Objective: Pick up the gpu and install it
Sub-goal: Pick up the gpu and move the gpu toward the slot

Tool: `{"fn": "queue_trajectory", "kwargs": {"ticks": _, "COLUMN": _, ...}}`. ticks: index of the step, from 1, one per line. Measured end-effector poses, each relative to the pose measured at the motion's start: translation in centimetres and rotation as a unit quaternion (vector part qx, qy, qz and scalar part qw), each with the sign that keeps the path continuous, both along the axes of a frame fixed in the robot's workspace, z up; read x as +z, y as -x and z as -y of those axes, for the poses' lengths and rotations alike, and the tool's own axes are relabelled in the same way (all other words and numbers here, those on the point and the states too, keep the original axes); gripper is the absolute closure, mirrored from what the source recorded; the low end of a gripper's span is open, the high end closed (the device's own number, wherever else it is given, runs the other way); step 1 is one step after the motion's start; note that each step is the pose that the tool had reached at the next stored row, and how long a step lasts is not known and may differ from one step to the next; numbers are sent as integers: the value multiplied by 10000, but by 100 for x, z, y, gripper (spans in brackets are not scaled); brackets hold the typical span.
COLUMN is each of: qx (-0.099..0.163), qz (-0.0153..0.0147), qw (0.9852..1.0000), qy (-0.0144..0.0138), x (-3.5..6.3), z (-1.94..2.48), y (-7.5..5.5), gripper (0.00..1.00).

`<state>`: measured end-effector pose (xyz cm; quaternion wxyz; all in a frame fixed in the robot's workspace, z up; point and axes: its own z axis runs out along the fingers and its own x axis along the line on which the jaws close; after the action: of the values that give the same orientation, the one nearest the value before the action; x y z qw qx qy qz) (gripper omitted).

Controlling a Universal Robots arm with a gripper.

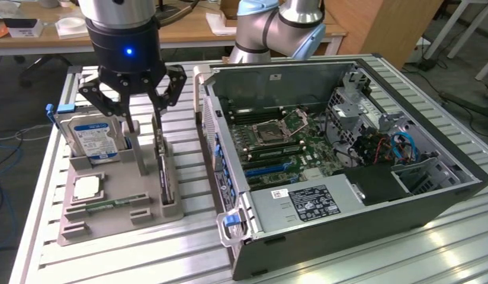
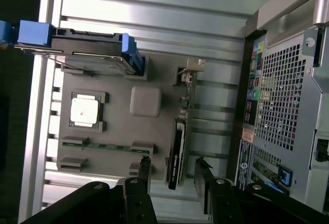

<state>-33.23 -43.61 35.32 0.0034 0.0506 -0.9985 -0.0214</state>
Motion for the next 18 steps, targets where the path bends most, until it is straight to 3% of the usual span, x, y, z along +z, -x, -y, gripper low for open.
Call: {"fn": "queue_trajectory", "kwargs": {"ticks": 18, "qx": 153, "qz": 0, "qw": 9999, "qy": 0, "x": -43, "z": 22, "y": -4, "gripper": 53}}
